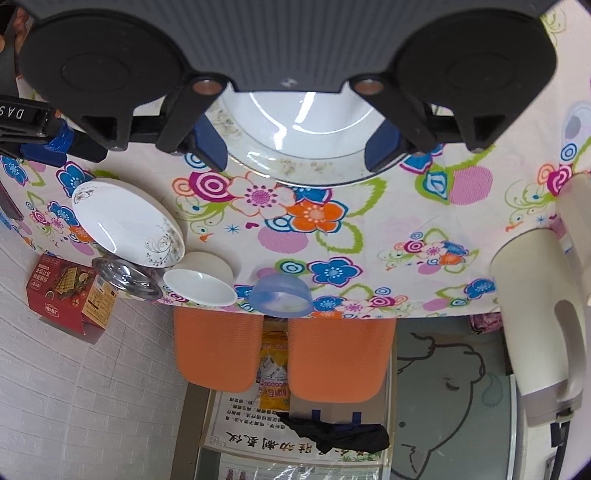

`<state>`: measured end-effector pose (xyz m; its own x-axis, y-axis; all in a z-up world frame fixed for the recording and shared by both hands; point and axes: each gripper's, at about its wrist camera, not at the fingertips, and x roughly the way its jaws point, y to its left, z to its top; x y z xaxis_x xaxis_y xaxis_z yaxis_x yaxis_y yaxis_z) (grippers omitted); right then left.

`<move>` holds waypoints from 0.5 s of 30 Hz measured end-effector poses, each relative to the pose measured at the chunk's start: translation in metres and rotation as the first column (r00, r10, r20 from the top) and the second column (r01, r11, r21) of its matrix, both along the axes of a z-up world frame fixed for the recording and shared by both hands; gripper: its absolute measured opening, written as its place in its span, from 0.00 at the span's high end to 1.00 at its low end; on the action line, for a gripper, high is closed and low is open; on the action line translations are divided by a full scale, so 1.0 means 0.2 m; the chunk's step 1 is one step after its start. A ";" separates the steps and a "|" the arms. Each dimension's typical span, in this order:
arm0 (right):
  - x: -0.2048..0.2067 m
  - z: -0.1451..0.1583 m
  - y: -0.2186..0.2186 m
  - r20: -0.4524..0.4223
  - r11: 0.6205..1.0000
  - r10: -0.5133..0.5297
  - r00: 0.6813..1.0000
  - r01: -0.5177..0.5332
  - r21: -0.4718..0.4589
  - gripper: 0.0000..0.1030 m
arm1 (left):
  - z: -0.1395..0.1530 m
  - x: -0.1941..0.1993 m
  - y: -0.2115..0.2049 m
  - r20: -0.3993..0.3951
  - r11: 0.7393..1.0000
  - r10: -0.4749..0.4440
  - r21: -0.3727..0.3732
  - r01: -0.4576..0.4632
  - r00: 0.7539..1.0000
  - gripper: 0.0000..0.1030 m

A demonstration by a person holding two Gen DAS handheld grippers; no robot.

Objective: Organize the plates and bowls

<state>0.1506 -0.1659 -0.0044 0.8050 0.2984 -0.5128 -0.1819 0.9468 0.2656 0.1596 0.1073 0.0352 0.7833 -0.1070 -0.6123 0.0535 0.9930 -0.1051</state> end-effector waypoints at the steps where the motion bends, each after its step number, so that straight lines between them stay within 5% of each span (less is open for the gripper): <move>1: 0.00 0.01 -0.04 0.000 1.000 -0.014 1.000 0.014 -0.003 0.15 | 0.01 0.01 -0.03 -0.001 1.000 -0.009 0.003 0.009 1.000 0.25; 9: 0.06 0.04 -0.26 0.017 0.997 -0.076 0.997 0.076 -0.016 0.15 | 0.02 0.15 -0.31 -0.023 0.995 -0.094 0.028 0.095 0.995 0.23; 12: 0.10 0.04 -0.32 0.016 0.997 -0.073 0.997 0.073 -0.021 0.15 | 0.01 0.19 -0.41 -0.024 0.994 -0.107 0.034 0.108 0.994 0.01; 15: 0.14 0.05 -0.36 0.015 0.997 -0.067 0.998 0.068 -0.026 0.15 | 0.00 0.23 -0.49 -0.021 0.990 -0.124 0.065 0.125 0.992 0.01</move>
